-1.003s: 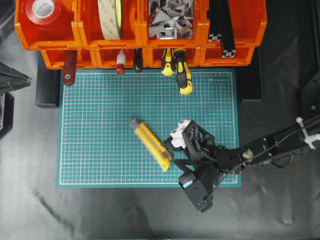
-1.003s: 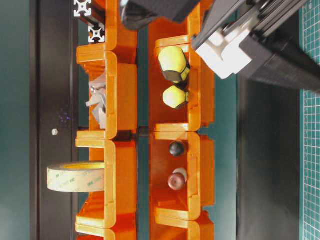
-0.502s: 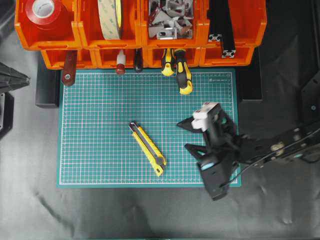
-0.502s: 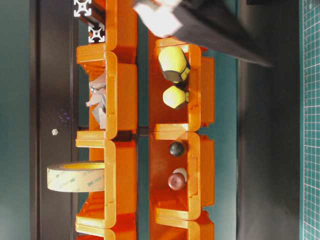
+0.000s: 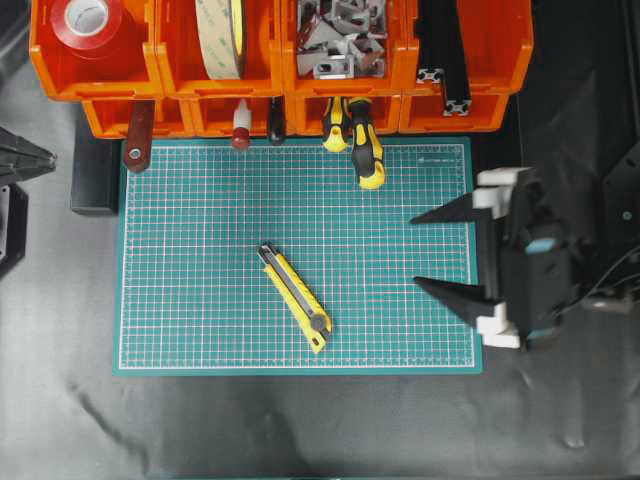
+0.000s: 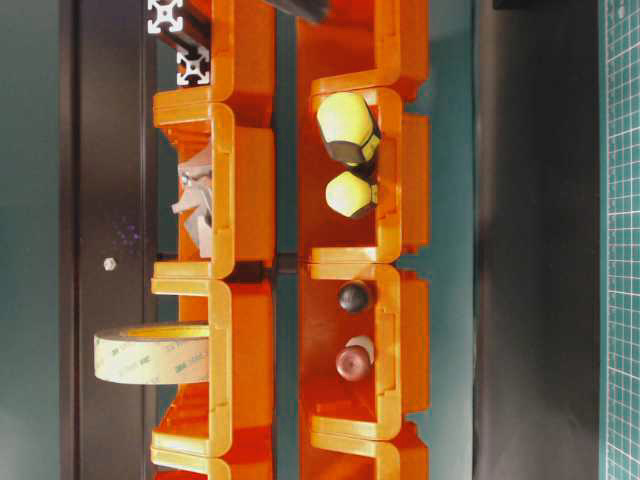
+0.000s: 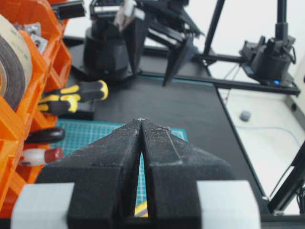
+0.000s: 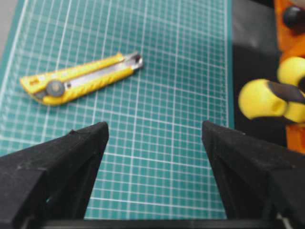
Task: Pick cutter from container rack with right arm.
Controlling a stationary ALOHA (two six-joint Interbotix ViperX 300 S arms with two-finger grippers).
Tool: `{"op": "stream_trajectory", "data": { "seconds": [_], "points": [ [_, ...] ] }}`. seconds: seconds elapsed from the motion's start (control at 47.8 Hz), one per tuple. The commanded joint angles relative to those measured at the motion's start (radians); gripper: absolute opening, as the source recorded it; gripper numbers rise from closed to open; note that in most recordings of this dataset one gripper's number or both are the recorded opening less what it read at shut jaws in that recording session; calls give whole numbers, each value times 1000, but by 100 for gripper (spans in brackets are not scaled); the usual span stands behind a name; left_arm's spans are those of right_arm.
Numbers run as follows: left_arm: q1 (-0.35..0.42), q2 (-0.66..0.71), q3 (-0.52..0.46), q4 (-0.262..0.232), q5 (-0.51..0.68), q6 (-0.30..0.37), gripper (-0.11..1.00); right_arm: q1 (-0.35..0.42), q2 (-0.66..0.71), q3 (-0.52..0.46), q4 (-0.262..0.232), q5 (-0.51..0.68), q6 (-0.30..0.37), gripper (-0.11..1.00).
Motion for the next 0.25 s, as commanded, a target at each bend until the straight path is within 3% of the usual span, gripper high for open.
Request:
{"op": "stream_trajectory", "data": {
  "seconds": [0.0,0.23],
  "points": [
    [-2,6,-29,3,-5,-3,2,3,-66,14,-3,5,44,77],
    [-3,6,-29,3,-3,-3,2,3,-225,80,-5,-9,115,77]
  ]
}}
